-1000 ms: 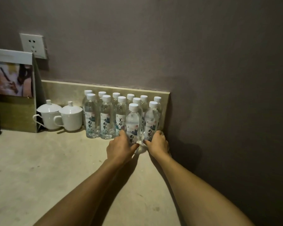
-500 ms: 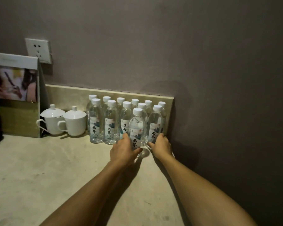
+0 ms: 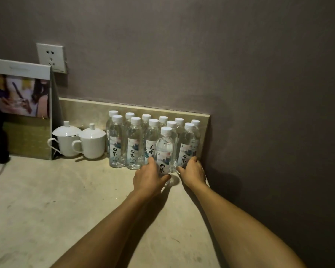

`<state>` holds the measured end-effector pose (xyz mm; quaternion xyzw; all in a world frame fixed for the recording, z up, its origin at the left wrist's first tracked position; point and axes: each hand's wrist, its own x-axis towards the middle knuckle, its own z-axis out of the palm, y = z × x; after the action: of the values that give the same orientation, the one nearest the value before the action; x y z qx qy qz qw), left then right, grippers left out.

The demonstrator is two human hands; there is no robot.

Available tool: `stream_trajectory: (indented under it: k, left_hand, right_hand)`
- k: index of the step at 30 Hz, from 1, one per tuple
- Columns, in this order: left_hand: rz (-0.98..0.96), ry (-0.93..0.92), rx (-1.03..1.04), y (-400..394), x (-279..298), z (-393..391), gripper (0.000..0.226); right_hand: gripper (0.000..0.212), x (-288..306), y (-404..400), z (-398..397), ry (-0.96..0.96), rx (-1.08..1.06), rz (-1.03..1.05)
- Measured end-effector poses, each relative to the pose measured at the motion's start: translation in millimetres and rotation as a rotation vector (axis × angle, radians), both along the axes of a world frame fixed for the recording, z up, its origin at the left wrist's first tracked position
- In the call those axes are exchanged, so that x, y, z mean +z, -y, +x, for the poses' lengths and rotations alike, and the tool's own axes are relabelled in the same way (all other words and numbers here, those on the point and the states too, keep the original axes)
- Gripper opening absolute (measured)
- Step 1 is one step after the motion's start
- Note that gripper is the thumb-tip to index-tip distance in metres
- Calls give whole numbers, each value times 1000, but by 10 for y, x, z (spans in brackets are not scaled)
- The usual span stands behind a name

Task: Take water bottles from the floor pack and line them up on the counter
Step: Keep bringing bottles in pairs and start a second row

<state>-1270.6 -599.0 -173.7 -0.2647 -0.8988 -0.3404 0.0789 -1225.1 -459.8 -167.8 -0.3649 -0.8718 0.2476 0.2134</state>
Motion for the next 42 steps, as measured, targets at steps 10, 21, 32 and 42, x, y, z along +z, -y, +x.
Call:
stream_trajectory:
  k: [10,21,32,42]
  left_hand:
    - [-12,6,-1,15,31,-7,51]
    - [144,132,-61,119,33,-30,49]
    - [204,191,-32,871,11,-434,47]
    - [190,164,-7,1191,34,-794,55]
  right_hand:
    - [58,21,-31,-17,43,11,24]
    - [81,-12,14,23,15,-8,-77]
    - [73,-133,240,-140,99,-154,30]
    - [79,-182,222,-140,73,-225,24]
